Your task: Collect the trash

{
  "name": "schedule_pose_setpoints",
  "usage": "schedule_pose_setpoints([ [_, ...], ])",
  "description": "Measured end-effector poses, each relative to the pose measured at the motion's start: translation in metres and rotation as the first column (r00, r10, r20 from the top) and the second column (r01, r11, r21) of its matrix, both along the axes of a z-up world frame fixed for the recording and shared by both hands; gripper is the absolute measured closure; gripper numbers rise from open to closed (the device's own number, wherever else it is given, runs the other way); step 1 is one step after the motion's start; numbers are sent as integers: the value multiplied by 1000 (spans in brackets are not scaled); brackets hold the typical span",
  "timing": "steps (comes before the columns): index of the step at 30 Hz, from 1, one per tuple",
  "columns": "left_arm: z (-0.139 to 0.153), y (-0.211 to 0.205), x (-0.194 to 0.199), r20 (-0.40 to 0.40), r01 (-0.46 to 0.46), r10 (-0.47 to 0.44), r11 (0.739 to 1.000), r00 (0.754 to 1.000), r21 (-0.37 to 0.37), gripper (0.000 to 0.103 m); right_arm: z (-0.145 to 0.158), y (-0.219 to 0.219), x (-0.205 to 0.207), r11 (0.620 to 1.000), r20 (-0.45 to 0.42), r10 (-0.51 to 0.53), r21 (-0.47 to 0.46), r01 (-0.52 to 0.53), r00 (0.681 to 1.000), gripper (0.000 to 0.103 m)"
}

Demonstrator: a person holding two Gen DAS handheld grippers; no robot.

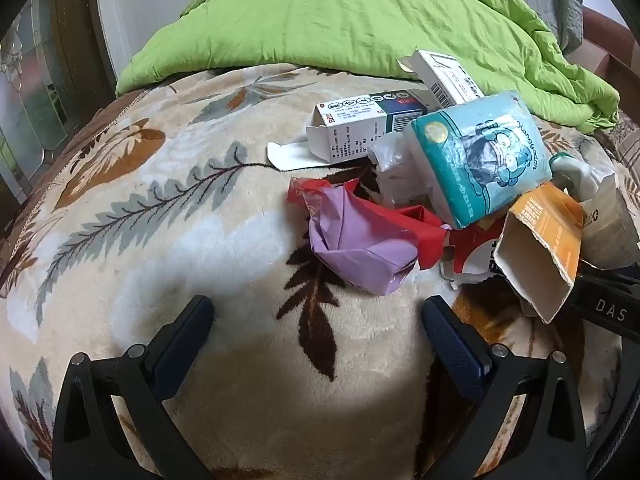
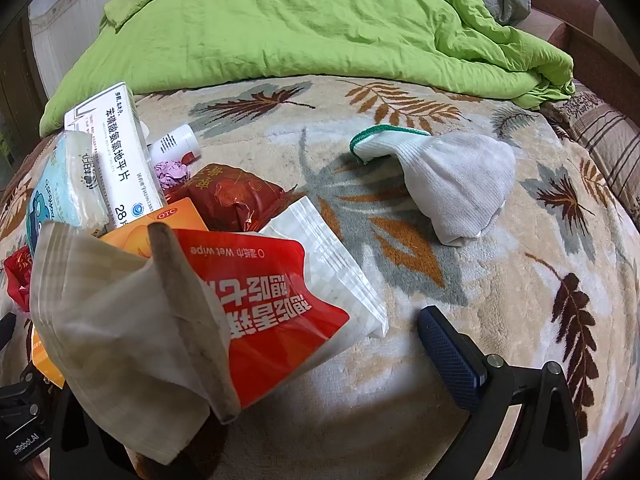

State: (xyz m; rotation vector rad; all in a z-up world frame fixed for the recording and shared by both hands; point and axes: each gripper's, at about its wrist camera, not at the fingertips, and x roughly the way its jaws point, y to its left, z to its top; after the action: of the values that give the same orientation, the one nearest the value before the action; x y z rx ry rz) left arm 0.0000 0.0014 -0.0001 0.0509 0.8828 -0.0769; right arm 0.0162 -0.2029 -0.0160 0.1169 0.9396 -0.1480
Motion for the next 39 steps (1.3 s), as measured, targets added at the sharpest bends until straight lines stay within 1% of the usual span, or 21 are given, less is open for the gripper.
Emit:
schedule_pose_setpoints([
  [1, 0, -1, 0, 2, -1, 0, 1000, 1000, 19, 0, 0, 0, -1, 1000, 2, 0, 1, 0, 1000, 0],
  [4, 0, -3, 1, -2, -1, 1, 999, 1000, 37, 0, 1, 1, -2, 1000, -2, 1, 1, -1, 1000, 0],
  [7, 4, 6, 2, -16, 15, -15, 1000, 1000, -1, 0, 3, 1, -2, 1000, -17, 11, 6, -11, 1000, 0],
  [8, 7, 9, 0, -12, 22, -22, 1000, 1000, -13, 0, 5, -1, -2, 999, -40, 37, 19, -36, 999, 0],
  [10, 19, 8, -11, 24, 30, -29, 999, 999, -18, 0, 8, -1, 2, 994, -102, 110, 40, -106, 989, 0],
  [12, 33, 14, -23, 59, 39, -35, 998, 998, -57, 0, 16, -3, -6, 991, -110, 131, 54, -126, 985, 0],
  [14, 45, 10, -37, 91, 47, -41, 997, 995, -67, 0, 26, -5, -22, 988, -79, 135, 90, -128, 988, 0],
  [15, 51, 10, -44, 107, 59, -51, 996, 993, -69, 0, 33, -11, -38, 987, -52, 129, 104, -123, 990, 0],
  [17, 65, 10, -59, 136, 76, -66, 995, 989, -68, 0, 50, -16, -56, 987, -18, 128, 101, -125, 992, 0],
  [18, 73, 8, -69, 159, 66, -58, 997, 986, -44, 0, 59, -17, -67, 986, 5, 134, 99, -134, 991, 0],
  [20, 87, 1, -90, 218, 41, -45, 999, 975, 26, 0, 76, -16, -90, 987, 52, 131, 85, -135, 990, 0],
  [22, 101, -4, -114, 281, 19, -44, 996, 959, 92, 0, 88, -16, -115, 985, 95, 136, 94, -145, 986, 0],
  [23, 105, -5, -122, 294, 17, -47, 994, 955, 105, 0, 92, -16, -125, 984, 112, 136, 96, -147, 984, 0],
  [24, 109, -6, -132, 301, 25, -55, 994, 952, 105, 0, 96, -15, -138, 985, 130, 131, 96, -144, 983, 0],
  [25, 110, -4, -139, 298, 37, -62, 995, 952, 90, 0, 99, -14, -150, 984, 143, 127, 104, -142, 982, 0],
  [27, 111, 2, -147, 259, 59, -68, 997, 963, 43, 0, 104, -13, -169, 984, 151, 125, 104, -142, 980, 0],
  [28, 111, 4, -154, 258, 71, -72, 997, 964, 14, 0, 105, -12, -177, 988, 162, 115, 84, -130, 980, 0],
  [30, 112, 4, -173, 289, 62, -61, 998, 955, 7, 0, 111, -8, -193, 994, 192, 96, 38, -105, 977, 0],
  [34, 114, 1, -194, 336, 73, -72, 997, 939, 12, 0, 122, -9, -209, 997, 228, 73, -25, -70, 971, 0],
  [36, 116, -1, -201, 354, 75, -76, 997, 932, 17, 0, 127, -6, -213, 997, 239, 71, -49, -61, 968, 0],
  [39, 115, -1, -203, 359, 77, -78, 997, 930, 18, 0, 129, -3, -220, 996, 250, 71, -70, -55, 966, 0],
])
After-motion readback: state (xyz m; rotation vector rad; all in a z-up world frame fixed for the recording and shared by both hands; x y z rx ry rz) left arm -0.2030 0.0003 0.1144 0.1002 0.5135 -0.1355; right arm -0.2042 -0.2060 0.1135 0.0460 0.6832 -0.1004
